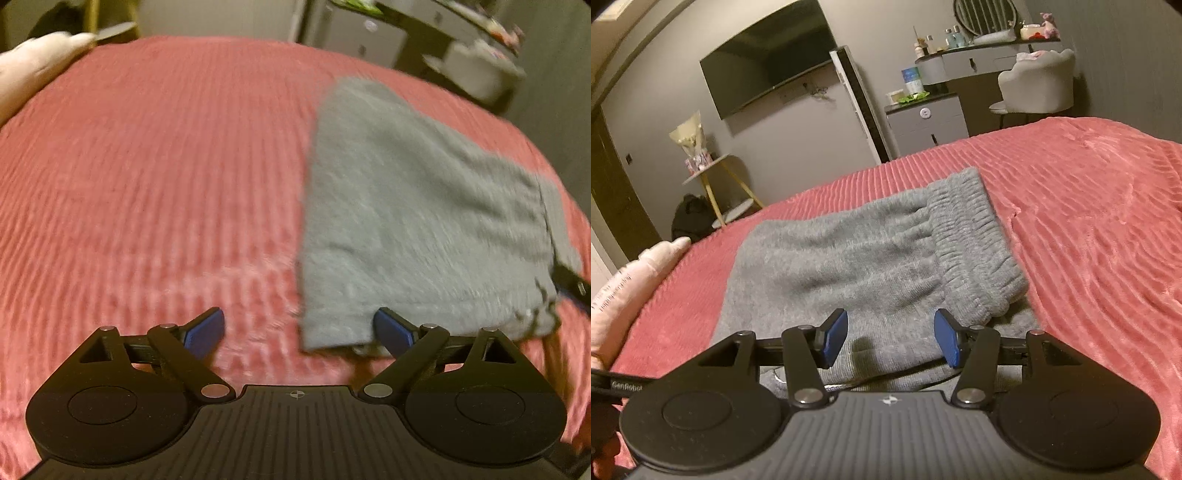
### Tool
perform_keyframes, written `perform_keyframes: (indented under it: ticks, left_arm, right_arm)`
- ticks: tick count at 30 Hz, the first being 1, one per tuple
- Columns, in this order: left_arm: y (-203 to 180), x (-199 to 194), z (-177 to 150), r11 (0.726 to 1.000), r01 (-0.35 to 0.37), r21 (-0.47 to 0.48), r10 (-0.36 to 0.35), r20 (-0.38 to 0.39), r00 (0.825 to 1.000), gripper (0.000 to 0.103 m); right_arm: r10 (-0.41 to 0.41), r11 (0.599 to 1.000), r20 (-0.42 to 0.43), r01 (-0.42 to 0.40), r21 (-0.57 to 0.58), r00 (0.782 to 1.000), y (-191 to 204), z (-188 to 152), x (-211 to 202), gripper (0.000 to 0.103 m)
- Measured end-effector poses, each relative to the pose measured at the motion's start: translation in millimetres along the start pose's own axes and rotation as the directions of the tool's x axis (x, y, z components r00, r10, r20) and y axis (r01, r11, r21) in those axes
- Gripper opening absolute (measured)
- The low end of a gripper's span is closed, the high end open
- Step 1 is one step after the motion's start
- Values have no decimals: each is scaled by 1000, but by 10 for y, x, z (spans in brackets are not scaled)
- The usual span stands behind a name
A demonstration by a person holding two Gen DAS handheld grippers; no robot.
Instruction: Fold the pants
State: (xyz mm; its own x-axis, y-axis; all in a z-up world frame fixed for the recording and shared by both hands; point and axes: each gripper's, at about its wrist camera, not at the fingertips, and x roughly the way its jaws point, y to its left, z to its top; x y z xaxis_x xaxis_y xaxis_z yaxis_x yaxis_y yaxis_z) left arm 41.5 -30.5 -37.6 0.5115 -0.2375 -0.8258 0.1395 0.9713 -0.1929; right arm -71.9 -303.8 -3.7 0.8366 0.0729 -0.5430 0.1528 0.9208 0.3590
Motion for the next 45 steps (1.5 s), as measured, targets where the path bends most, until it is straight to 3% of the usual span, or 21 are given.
perform_keyframes:
  ticks: [2,3,4,7,10,14,17,20,22,24,26,28,29,30,32,34,35,38,40,42,45]
  left_arm:
    - [123,-82,35,998,-56,-36,57,32,998,92]
    - [170,-115,48,996,-71,-46,73,44,996,92]
    - [218,-144,59,996,-64,-54,67,49,997,92]
    - [236,-181,45,998,-9,-56,11,36,999,92]
    - [-28,-120,-63,998,-11,66,11,4,1000,93]
    - [-376,-31,-167,982,14,190,-4,-52,999,95]
    - [-417,59,-180,989,-5,148,18,-84,996,95]
    - [-387,125,-207,992,-60,109,73,-112,991,95]
    - [-299,160,-192,996,-70,53,76,-121,990,94]
    - [-220,153,-175,998,-67,7,67,-112,991,94]
    - [-167,139,-171,998,-55,-19,52,-108,993,94]
    - [-139,104,-174,999,-48,-24,46,-99,994,93]
    - [-120,66,-181,999,-37,-28,34,-88,996,92]
    - [-76,10,-203,999,-18,-33,15,-70,997,91]
    - [-32,-100,-217,998,22,-53,-23,-21,1000,91]
    - [78,-202,-217,994,50,-95,-47,27,999,91]
    - [135,-248,-222,991,51,-126,-44,55,998,91]
    - [310,-363,-232,980,27,-198,-3,119,993,91]
    - [377,-381,-236,972,70,-223,-42,126,991,91]
    - [384,-368,-239,958,148,-246,-126,102,987,91]
    - [331,-322,-237,933,233,-274,-216,89,972,92]
  right_arm:
    - [2,1000,12,-3,26,1000,-75,-11,-92,60]
    - [-53,998,10,53,35,999,-101,-18,-129,86]
    - [-125,991,21,124,47,992,-141,-41,-175,95]
    - [-90,977,18,85,195,996,-409,-73,-282,96]
    - [-99,948,-11,98,302,995,-570,-137,-298,96]
    - [38,890,-17,-26,456,999,-699,-222,-303,96]
    - [125,828,-1,-104,552,992,-770,-290,-225,96]
    - [106,776,-3,-80,626,994,-859,-348,-109,95]
    - [100,724,-19,-59,688,995,-925,-395,-21,88]
    - [115,679,-30,-56,732,993,-973,-448,40,57]
    - [102,656,-14,-57,752,995,-964,-471,33,46]
    - [106,619,28,-88,780,994,-964,-511,71,54]
    - [115,582,43,-103,806,992,-982,-539,125,73]
    - [112,540,49,-102,835,992,-993,-549,176,77]
    - [82,486,65,-97,869,994,-961,-546,220,77]
    - [66,491,53,-79,867,996,-934,-484,278,74]
    - [63,501,55,-79,862,997,-930,-443,279,54]
    - [111,498,102,-144,855,989,-1008,-323,251,50]
    - [126,436,104,-149,887,987,-1101,-331,281,51]
    - [122,362,116,-153,920,986,-1161,-416,298,65]
    - [137,360,175,-214,908,975,-1209,-554,421,76]
